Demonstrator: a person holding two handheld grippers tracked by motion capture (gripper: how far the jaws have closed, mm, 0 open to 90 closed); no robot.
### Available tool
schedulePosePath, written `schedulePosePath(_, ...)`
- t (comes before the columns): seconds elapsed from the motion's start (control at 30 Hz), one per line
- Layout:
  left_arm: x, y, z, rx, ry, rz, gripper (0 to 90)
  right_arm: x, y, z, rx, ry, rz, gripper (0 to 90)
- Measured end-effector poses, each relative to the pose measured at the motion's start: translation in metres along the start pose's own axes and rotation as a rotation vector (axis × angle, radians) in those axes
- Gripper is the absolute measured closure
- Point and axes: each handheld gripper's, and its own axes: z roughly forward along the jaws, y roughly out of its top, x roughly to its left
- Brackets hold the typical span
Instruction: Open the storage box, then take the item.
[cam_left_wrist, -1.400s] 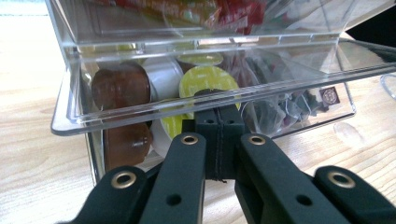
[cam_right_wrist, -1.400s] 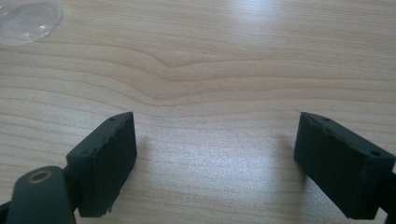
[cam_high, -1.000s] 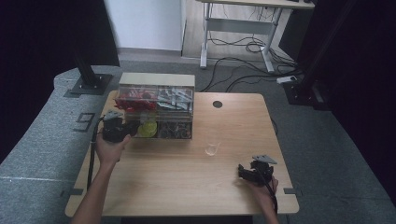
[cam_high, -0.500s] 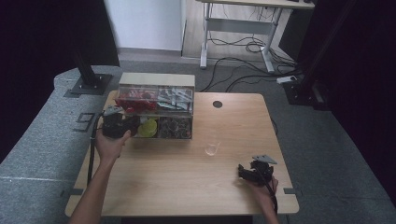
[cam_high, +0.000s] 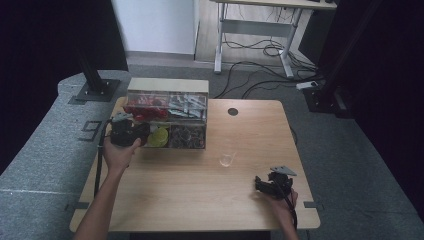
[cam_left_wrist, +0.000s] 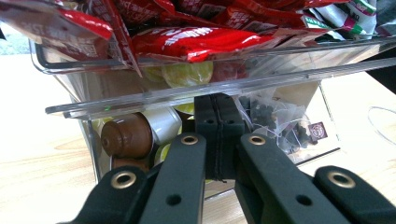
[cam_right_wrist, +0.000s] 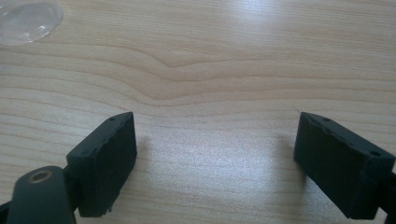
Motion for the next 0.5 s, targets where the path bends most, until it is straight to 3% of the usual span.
schedulePosePath(0.17, 0.0, 0.0, 0.0, 0.0, 0.001, 0.002, 90.0, 0.0, 0.0, 0.0, -0.006, -0.004, 0.0, 14.8)
schedulePosePath(0.27, 0.0, 0.0, 0.0, -0.001, -0.003, 0.002, 90.0, 0.002, -0.001, -0.004, -0.037, -0.015, -0.01, 16.1)
schedulePosePath(0.5, 0.001, 0.0, 0.0, 0.001, -0.01, 0.004, 90.0, 0.008, 0.008, -0.023, -0.112, 0.031, 0.008, 16.3)
